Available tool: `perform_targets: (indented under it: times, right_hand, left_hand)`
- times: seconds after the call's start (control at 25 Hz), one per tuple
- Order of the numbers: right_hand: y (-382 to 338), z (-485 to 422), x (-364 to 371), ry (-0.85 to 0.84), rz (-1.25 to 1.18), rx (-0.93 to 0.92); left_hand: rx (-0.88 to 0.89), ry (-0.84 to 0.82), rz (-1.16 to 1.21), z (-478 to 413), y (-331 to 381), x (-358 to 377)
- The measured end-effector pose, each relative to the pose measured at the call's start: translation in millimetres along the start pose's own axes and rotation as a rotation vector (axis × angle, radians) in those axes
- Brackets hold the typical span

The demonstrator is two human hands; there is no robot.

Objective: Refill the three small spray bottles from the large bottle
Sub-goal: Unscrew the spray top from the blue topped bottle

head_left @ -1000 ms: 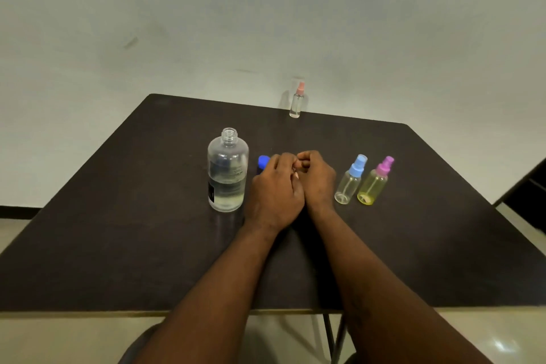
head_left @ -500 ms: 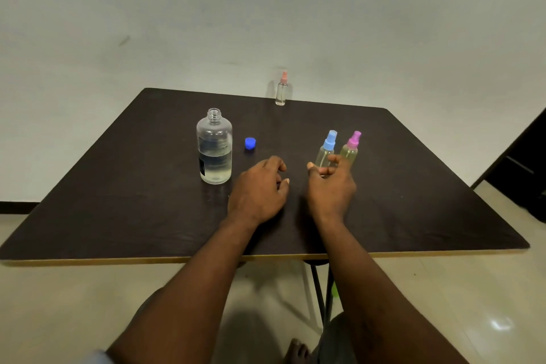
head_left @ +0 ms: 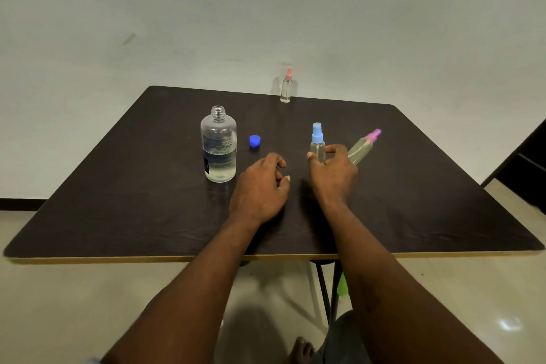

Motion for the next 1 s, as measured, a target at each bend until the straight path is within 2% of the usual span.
perform_targets:
  times: [0.16,0.32,0.52,0.64,0.84,0.92,1.0]
  right_hand:
    - [-7,11,8,-0.201,-0.07,-0.223]
    - [-22,26,15,-0.373,-0.153,-0.444]
    - [-27,34,17,-0.539,-0.167,-0.51]
    - [-26,36,16,-0.559,-0.154,-0.485]
    - [-27,35,16,-0.587,-0.151,-0.503]
    - [-28,35,16,-0.554,-0.113,-0.537]
    - [-25,34,14,-0.511,-0.144,-0.491]
  left_hand:
    - [-0.039,0.125,0.164,-1,-3,-10]
    - [-0.111,0.11,0.484,-2,-8,-14]
    - [-0.078,0.102,0.644,0,-9,-14]
    - [-0.124,0.112,0.703,0,-10,-15]
    - [-0.124,0.192,0.648,1,-8,-18]
    - [-0.131,0.204,0.649,1,-6,-14]
    - [-0.13,0.263,0.567,2,-2,-12]
Point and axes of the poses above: each hand's wrist, its own z-axis away from the middle knuckle, its own x-axis out of the palm, y = z × x, the point moved 6 cm from there along -z, towards the middle knuckle
